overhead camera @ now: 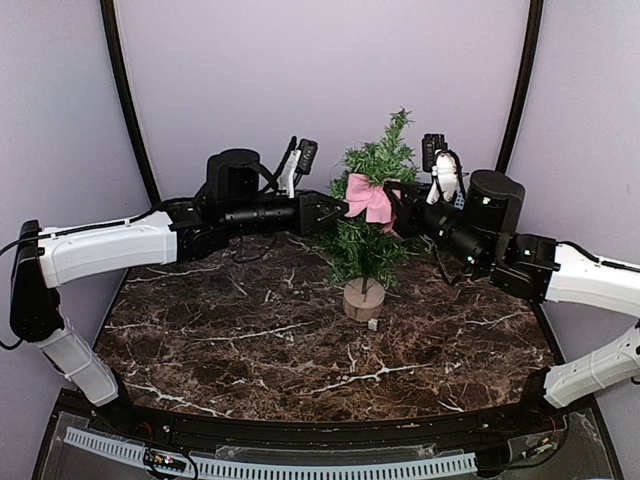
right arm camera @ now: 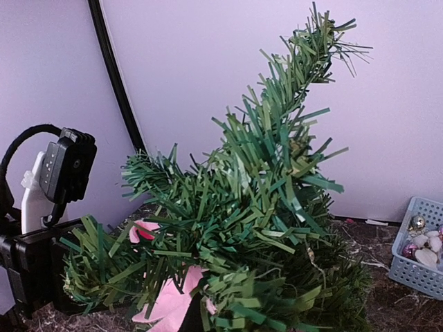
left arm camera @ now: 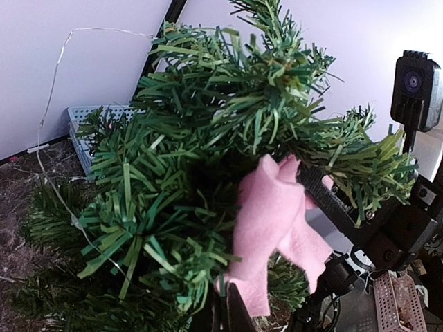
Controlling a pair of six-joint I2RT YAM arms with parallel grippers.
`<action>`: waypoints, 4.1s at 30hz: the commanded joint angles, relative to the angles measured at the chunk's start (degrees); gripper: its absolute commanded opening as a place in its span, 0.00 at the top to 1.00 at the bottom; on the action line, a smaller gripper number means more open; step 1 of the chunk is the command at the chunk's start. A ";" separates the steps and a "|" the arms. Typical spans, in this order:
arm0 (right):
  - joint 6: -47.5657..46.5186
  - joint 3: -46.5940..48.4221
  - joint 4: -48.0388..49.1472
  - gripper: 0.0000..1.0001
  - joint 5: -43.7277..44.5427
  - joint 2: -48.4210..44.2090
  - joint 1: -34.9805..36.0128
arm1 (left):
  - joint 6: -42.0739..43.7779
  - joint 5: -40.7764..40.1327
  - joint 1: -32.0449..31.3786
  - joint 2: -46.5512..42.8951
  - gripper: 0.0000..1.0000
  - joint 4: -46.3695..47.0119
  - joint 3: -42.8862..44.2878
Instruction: Decorate the small christmas tree
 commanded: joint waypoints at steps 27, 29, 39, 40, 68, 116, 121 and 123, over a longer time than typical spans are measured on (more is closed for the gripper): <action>2.67 -1.80 -0.32 0.51 -0.21 -6.28 -2.02 | 0.13 0.38 0.23 -3.27 0.49 3.28 -0.46; 3.01 -2.21 -0.60 0.49 -0.11 -6.85 -2.07 | 0.11 0.46 0.20 -3.59 0.46 3.32 -0.73; 4.12 -3.99 -3.86 0.38 0.31 -12.67 -2.08 | 2.25 -1.46 0.18 -8.78 0.28 1.56 -4.69; 4.31 -4.20 -4.57 0.36 0.23 -13.56 -2.09 | 2.54 -2.03 0.15 -9.98 0.26 0.25 -5.17; 12.76 10.69 -33.69 0.15 -17.74 -0.21 -39.42 | 12.76 3.63 26.65 -19.43 0.17 -26.06 -8.36; 8.56 62.32 -47.35 0.90 -38.76 72.09 -58.86 | 23.44 4.11 51.20 -19.77 0.17 -16.84 -21.39; 9.74 61.39 -45.66 1.00 -37.37 67.88 -59.46 | 23.33 3.95 51.21 -20.23 0.18 -16.53 -21.90; 10.05 60.53 -44.62 1.00 -36.46 65.11 -59.87 | 23.24 3.91 51.21 -20.76 0.18 -16.13 -22.19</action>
